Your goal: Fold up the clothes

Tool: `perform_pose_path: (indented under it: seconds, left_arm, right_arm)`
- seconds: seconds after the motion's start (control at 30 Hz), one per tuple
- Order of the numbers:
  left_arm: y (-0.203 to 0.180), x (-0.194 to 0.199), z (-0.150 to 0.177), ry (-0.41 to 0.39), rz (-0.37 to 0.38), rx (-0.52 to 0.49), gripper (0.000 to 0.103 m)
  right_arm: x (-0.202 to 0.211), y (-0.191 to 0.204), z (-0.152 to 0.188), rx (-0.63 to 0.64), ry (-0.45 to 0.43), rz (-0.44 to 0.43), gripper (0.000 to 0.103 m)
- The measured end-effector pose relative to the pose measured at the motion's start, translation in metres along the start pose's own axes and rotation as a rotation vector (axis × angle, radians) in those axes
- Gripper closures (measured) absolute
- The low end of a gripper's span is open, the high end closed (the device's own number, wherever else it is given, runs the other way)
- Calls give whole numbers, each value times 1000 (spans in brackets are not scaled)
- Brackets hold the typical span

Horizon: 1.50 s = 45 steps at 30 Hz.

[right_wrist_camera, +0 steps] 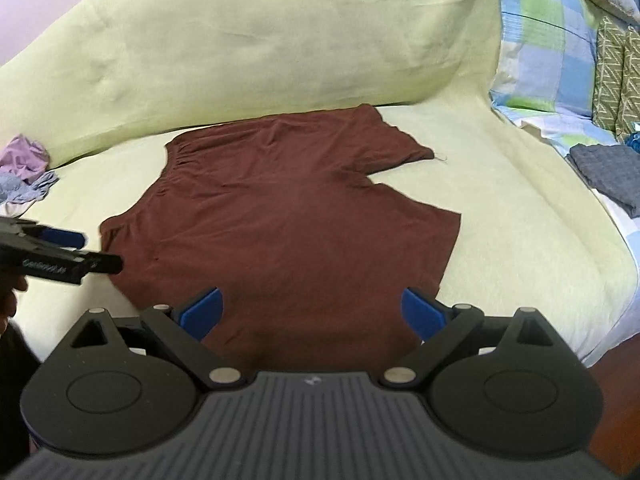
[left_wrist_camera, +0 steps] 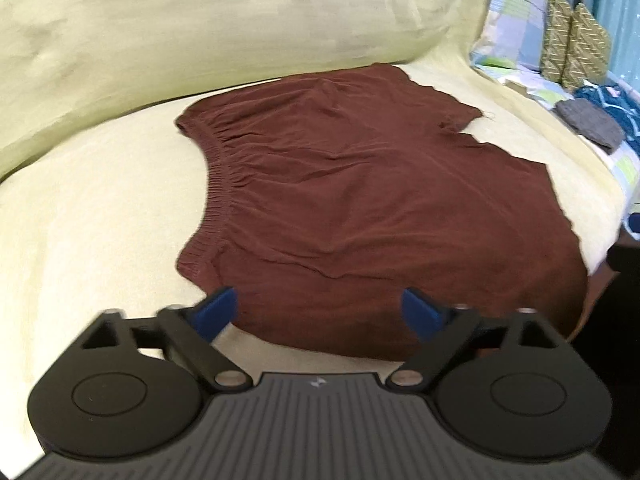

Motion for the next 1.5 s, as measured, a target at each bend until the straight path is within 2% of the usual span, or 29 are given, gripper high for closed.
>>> perform_pose_path:
  seconds: [0.17,0.3,0.43,0.53,0.73,0.83,0.93,1.07,1.2,1.33,1.5]
  left_arm:
    - [2,-24,-4,31,-1,28,1]
    - [-4,-31,-11,55,-8,16,1]
    - [-15,-23,-20,87,12,24,1]
    - [-24,-8,-23,106,7,29,1]
    - [-29,-1,-2,69,23,77,1]
    - [-28,12,16,5,38,112,1]
    - [-28,34,33,-13,4,110,1]
    - [-33,94,46,-54,3,119,1]
    - [-34,128,49,-92,5,129,1]
    - [-39,159,57,-107,-8,134,1]
    - [-44,174,64,-114,-15,140,1]
  right_arm:
    - [-27,-6,0,11,6,2,2]
    - [-59,-13,-4,46,68,-40,2]
    - [-69,-19,-15,43,165,-68,2]
    - [-62,-19,-21,31,199,-73,2]
    - [-43,-23,-18,33,170,-45,2]
    - [-38,-28,-3,29,139,-1,2]
    - [-16,-27,13,-41,99,45,2]
    - [32,-16,25,-110,100,100,2]
    - [78,0,29,-77,73,59,2]
    - [114,2,31,-77,32,57,2]
    - [142,2,34,-100,-18,54,2]
Point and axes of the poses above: each gripper's, at about its wrist camera, not at the fingertips, and x roughly against the way its jaws point, y to its left, z to its underside, the point moved 7 cm from there along -x, roughly the way its jaws point, and after that the axes turned 10 degrees about x, right-handed, at the moved point
